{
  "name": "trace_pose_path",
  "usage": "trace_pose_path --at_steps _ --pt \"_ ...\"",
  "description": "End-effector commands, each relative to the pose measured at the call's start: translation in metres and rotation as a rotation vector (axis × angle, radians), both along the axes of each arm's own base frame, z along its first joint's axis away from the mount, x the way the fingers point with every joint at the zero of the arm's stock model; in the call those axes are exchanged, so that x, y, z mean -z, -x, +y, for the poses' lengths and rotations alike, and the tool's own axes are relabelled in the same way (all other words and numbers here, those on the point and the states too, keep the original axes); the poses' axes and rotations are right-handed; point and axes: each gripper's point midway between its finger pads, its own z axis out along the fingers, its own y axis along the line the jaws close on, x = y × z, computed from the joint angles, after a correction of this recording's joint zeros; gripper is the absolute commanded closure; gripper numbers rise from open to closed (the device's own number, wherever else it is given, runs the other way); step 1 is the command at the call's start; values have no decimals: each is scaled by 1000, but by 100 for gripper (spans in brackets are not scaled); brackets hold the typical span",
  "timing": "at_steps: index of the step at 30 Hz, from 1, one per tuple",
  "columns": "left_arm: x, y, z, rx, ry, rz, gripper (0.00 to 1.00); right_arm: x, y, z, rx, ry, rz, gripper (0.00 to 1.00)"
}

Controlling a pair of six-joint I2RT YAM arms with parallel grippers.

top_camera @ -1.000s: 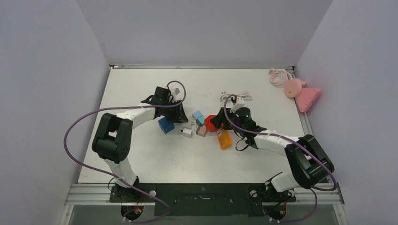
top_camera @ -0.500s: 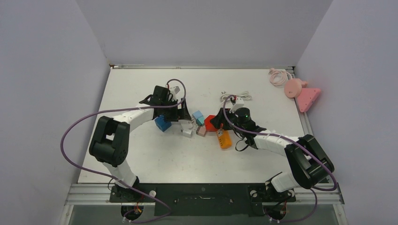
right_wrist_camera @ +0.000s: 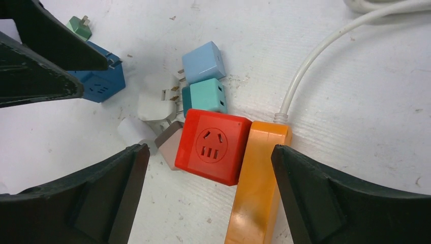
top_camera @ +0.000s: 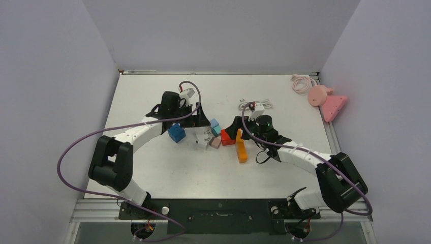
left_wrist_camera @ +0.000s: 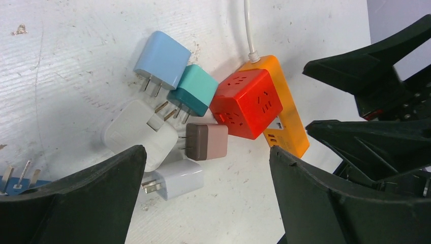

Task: Pull the plug off the socket
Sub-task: Place the plug at the center of the board, then remove the plug from the socket.

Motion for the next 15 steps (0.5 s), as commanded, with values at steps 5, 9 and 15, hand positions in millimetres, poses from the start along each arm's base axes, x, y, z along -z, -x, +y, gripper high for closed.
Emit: trace_pose_path --at_steps 5,9,15 --pt "-34 3 -7 22 71 -74 11 -16 9 -19 15 111 -30 1" --pt "-37 5 -7 21 82 -70 11 -6 21 -29 35 217 -4 1" --pt "-39 7 -7 15 89 -66 11 16 33 -39 79 361 57 6"
